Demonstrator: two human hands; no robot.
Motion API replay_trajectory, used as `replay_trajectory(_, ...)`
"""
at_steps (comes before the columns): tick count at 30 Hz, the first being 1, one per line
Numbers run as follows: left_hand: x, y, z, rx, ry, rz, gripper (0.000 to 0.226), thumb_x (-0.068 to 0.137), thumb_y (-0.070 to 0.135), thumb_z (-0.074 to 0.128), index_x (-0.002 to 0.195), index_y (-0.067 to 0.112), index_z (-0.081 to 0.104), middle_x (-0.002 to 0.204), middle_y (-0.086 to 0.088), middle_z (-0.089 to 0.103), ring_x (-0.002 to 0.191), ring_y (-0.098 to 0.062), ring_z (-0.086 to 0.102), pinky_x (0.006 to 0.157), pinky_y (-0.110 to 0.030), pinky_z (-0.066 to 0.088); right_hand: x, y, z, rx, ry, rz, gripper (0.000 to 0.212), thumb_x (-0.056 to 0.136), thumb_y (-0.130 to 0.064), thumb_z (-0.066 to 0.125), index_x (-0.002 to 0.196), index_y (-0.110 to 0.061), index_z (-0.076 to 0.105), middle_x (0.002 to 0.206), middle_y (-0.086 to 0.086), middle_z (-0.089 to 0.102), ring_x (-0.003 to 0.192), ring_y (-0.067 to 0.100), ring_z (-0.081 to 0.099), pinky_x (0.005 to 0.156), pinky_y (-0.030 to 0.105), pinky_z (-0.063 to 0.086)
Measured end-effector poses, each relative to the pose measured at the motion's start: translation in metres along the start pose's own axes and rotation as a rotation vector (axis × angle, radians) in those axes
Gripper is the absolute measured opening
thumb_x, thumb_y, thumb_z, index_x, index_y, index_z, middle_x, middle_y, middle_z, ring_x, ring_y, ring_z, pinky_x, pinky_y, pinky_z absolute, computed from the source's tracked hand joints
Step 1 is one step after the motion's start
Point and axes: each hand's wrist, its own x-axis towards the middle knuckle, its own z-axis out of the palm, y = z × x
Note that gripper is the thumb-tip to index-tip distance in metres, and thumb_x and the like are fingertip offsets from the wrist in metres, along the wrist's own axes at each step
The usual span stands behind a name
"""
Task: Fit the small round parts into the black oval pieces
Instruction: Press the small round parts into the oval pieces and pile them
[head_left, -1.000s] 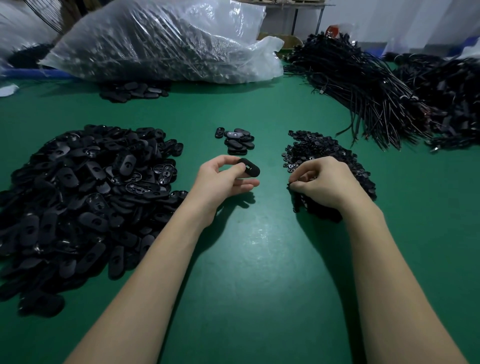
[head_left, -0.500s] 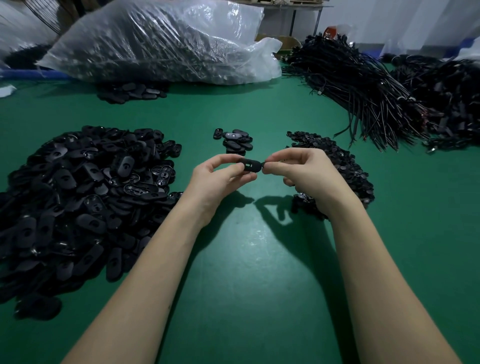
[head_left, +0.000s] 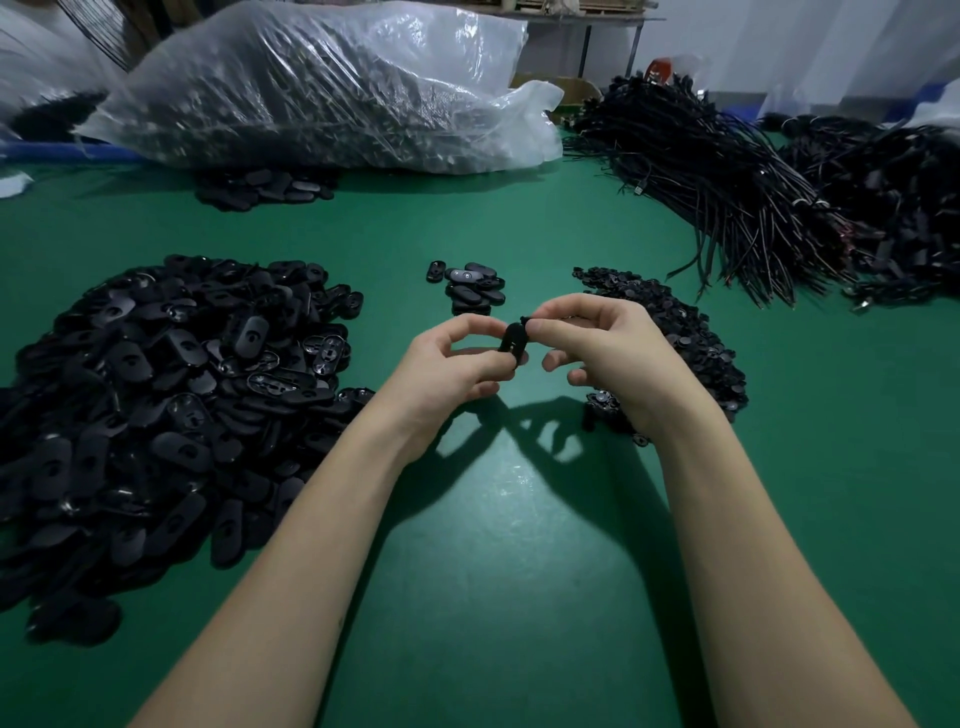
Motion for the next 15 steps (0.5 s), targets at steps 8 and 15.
replay_trajectory(8, 0.0029, -0.0028, 0.0000, -0.100, 0.135, 0.038, 0.014, 0.088, 0.012, 0.075, 0.099, 0.019, 0.072, 0.091, -0.003, 0.077, 0.083, -0.011, 0.068, 0.078, -0.022, 0.051, -0.0008, 0.0000, 0.0042, -0.013, 0.092, -0.020, 0.004, 0.087, -0.025, 0.080, 0.086, -0.023, 0.077, 0.070, -0.015, 0.068, 0.055, 0.000, 0.054, 0.050, 0.011, 0.043)
replay_trajectory(15, 0.0021, 0.0021, 0.0038, -0.266, 0.120, 0.032, 0.013, 0.096, 0.004, 0.064, 0.109, 0.007, 0.064, 0.094, -0.015, 0.078, 0.089, -0.024, 0.076, 0.072, -0.020, 0.058, -0.0015, -0.0011, 0.0061, -0.074, 0.072, -0.012, 0.004, 0.084, -0.025, 0.083, 0.086, -0.022, 0.081, 0.071, -0.011, 0.071, 0.052, 0.001, 0.050, 0.049, 0.010, 0.040)
